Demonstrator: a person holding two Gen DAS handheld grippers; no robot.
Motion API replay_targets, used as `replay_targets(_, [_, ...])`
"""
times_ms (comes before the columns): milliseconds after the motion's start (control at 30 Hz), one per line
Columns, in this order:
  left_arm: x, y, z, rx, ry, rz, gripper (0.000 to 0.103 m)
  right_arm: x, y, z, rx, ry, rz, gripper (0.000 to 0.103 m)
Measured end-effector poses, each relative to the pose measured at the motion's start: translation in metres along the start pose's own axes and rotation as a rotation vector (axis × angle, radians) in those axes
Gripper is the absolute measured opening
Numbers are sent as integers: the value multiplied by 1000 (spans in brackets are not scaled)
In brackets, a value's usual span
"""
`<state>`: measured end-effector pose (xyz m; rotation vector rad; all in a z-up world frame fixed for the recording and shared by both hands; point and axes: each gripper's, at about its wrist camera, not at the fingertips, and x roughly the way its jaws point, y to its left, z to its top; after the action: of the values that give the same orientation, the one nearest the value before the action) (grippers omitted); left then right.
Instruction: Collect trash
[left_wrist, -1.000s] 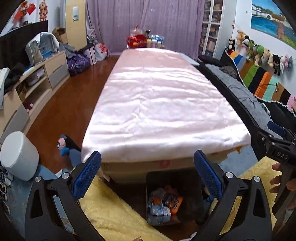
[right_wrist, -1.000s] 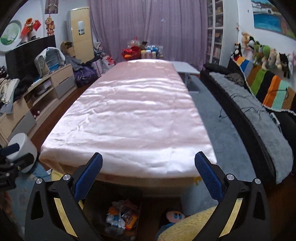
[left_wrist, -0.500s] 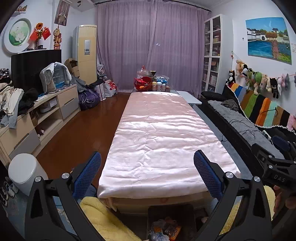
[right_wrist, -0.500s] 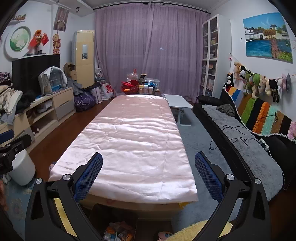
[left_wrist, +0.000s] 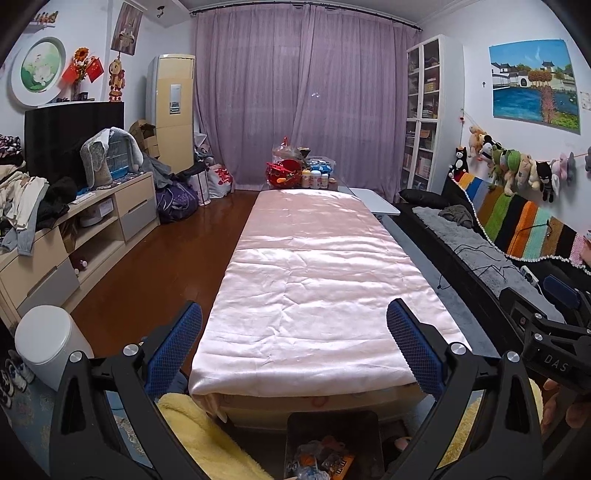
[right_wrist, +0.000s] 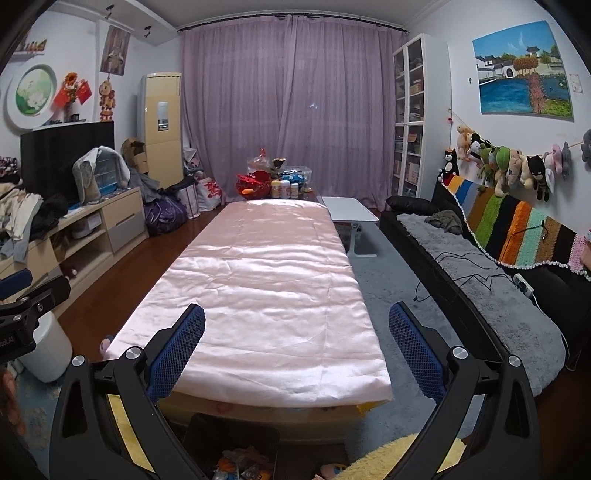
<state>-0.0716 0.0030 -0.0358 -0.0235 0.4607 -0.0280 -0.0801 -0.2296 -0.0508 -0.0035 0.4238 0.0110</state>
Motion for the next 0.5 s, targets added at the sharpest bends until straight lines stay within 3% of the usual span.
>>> replay_targets(500, [-2,-7,-1,10,-6,-14,95,-3,1,1,7,-8,10,100])
